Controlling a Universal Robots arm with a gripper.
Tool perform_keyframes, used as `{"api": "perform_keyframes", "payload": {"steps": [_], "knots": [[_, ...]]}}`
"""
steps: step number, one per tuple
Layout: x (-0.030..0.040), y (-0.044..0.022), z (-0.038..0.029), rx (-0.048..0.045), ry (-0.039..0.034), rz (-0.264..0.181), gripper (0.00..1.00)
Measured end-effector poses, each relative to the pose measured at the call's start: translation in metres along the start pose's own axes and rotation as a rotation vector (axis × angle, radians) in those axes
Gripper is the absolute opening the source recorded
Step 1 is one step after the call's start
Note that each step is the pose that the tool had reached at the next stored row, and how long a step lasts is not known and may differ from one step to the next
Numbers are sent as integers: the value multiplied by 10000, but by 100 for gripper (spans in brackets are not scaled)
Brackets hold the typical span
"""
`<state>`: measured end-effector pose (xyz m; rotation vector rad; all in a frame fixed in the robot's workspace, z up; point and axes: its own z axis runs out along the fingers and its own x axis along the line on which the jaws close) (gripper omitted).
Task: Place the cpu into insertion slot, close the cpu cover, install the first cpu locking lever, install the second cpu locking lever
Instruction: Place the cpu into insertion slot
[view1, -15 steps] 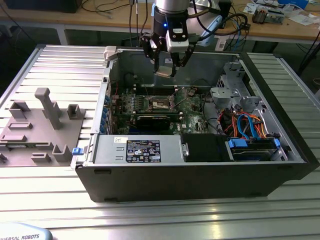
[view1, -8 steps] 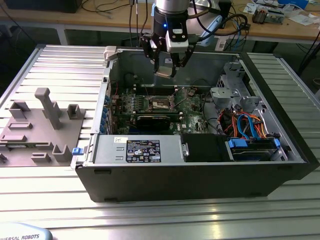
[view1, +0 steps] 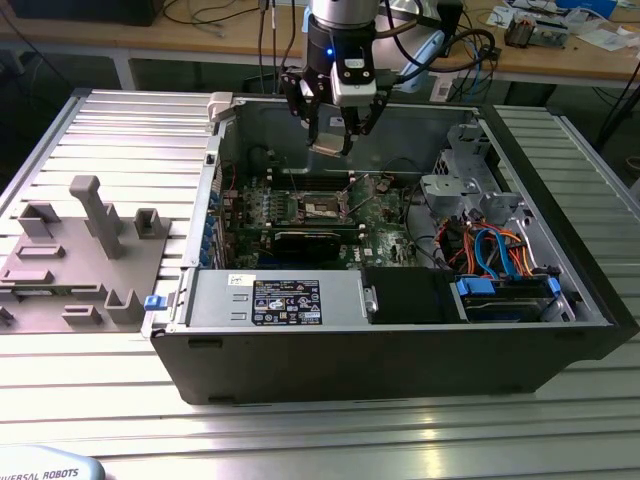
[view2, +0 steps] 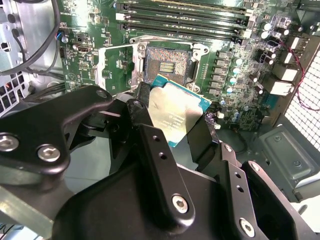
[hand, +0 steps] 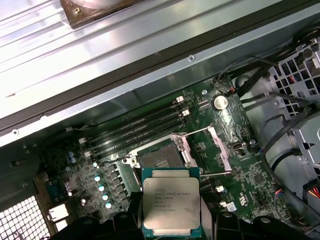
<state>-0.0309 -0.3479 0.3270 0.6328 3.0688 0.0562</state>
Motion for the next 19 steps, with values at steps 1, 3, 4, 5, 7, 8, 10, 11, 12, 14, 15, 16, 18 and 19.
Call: {"api": "perform_keyframes", "payload": {"steps": [1, 3, 4, 5, 7, 8, 10, 11, 12, 14, 15, 16, 18, 19], "knots": [[0, 0, 0, 0, -1, 38, 54], [0, 0, 0, 0, -2, 46, 54], [0, 0, 0, 0, -2, 51, 54], [0, 0, 0, 0, -2, 55, 54], [0, 0, 0, 1, -2, 63, 54], [0, 0, 0, 0, -3, 68, 54], [0, 0, 0, 0, -3, 79, 54], [0, 0, 0, 0, -3, 86, 54], [0, 0, 0, 0, -4, 93, 54], [0, 0, 0, 0, -4, 112, 54], [0, 0, 0, 0, -4, 118, 54], [0, 0, 0, 0, -5, 130, 54], [0, 0, 0, 0, -5, 143, 54], [0, 0, 0, 0, -6, 152, 54]]}}
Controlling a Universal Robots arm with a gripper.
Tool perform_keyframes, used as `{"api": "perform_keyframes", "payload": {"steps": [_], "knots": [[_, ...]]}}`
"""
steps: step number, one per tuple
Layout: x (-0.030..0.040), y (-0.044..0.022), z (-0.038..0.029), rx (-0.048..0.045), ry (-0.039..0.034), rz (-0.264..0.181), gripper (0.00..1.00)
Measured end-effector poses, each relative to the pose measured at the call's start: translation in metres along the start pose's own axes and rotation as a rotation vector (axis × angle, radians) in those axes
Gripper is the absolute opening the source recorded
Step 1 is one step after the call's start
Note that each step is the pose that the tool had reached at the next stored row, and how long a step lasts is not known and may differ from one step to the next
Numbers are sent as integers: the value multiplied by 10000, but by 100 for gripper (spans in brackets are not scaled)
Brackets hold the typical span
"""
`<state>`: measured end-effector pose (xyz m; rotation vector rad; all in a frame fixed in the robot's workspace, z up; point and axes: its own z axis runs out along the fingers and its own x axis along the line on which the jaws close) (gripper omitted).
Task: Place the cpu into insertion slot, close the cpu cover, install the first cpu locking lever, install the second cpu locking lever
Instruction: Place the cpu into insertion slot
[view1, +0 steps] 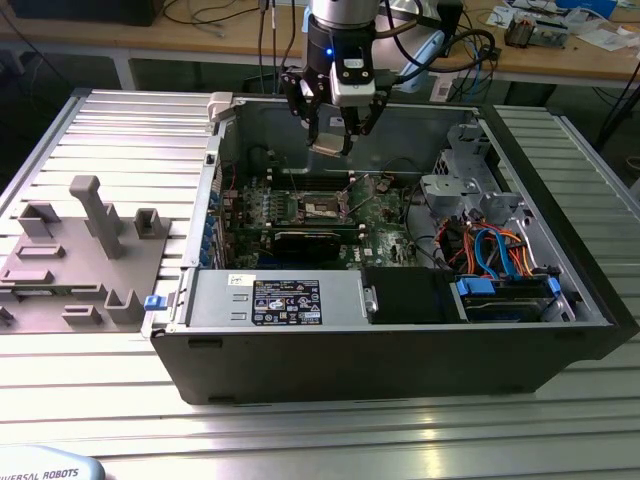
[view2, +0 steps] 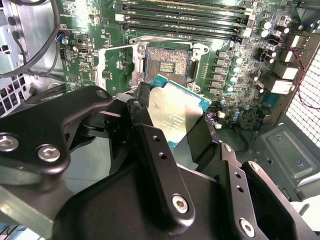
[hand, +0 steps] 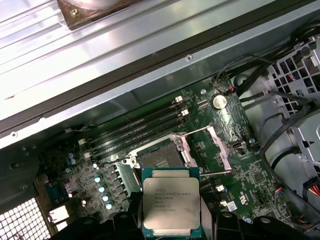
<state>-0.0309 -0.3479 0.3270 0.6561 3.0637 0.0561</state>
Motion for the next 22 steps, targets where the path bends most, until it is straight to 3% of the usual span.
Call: {"api": "perform_keyframes", "payload": {"steps": [22], "knots": [[0, 0, 0, -1, -5, 136, 54]]}}
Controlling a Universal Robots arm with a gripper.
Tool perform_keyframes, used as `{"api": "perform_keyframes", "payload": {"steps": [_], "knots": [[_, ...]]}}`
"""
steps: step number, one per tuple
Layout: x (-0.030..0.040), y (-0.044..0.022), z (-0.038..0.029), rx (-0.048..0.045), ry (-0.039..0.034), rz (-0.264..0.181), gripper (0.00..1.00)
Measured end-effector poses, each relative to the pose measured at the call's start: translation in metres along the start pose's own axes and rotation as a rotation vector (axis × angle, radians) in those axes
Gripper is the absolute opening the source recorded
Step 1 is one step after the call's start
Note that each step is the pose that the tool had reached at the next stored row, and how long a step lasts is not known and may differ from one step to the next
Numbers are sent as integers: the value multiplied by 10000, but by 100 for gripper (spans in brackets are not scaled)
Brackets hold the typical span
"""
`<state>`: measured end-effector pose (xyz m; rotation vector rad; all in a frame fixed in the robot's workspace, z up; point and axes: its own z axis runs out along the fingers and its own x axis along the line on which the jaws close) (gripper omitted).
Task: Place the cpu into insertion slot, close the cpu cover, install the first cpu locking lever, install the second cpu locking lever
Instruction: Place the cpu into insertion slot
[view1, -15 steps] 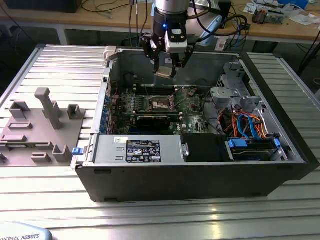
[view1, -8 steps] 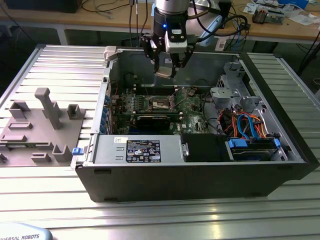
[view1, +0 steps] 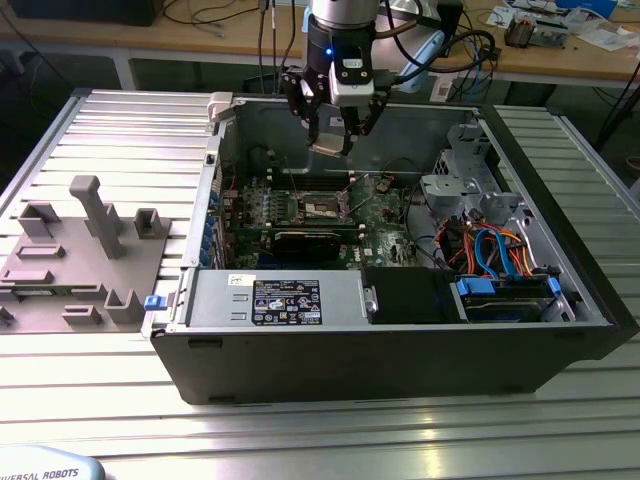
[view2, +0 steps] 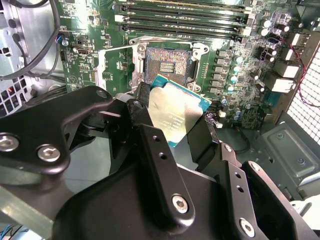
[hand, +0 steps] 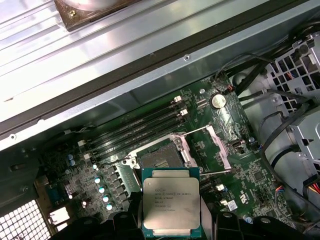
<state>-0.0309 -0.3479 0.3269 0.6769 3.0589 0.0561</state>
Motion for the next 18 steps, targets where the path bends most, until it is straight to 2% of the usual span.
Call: {"api": "perform_keyframes", "payload": {"steps": [18], "knots": [[0, 0, 1, 1, -5, 126, 54]]}}
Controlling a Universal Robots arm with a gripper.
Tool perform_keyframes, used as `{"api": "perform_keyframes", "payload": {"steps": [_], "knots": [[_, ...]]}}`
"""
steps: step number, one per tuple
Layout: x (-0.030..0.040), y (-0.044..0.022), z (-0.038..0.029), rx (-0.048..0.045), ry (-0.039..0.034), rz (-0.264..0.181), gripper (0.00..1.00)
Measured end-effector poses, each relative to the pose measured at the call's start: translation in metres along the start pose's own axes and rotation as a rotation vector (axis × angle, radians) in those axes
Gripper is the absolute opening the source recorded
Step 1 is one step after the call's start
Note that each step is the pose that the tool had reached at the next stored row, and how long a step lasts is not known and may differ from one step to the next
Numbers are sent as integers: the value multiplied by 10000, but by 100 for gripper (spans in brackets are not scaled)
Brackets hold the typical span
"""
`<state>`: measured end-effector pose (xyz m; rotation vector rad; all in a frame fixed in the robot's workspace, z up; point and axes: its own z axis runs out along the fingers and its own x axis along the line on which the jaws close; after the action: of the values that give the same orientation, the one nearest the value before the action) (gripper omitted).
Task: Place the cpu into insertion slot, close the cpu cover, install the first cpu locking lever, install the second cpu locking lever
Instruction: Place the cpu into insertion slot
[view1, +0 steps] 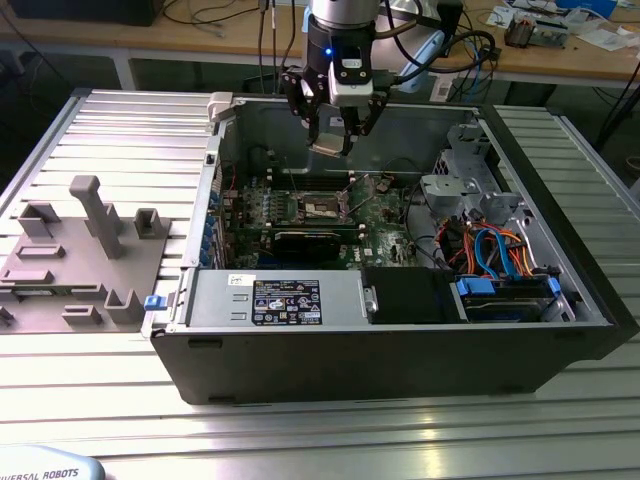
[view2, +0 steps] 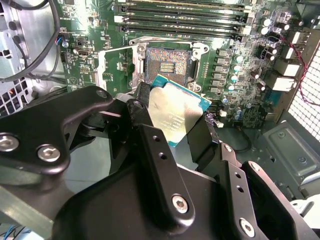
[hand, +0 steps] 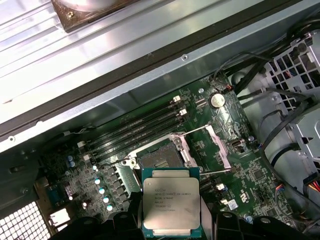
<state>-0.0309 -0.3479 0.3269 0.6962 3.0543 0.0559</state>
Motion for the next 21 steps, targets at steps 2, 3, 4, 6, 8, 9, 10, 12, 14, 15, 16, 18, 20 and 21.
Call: {"api": "perform_keyframes", "payload": {"steps": [2, 3, 4, 6, 8, 9, 10, 12, 14, 15, 16, 18, 20, 21], "knots": [[0, 0, 0, 0, 0, 12, 54], [0, 0, 0, 0, 0, 18, 54], [0, 0, 0, 0, -1, 33, 54], [0, 0, 0, 0, -2, 79, 54], [0, 0, 0, 0, -5, 144, 54], [0, 0, 1, 0, -6, 163, 54], [0, 0, 1, -1, -6, 187, 54], [0, 0, 1, 4, -10, 222, 54], [0, 0, 1, 24, -21, 256, 54], [0, 0, 1, 26, -22, 278, 54], [0, 0, 1, 26, -23, 294, 54], [0, 0, 2, 26, -24, 312, 54], [0, 0, 2, 25, -25, 335, 54], [0, 0, 2, 26, -25, 344, 54]]}}
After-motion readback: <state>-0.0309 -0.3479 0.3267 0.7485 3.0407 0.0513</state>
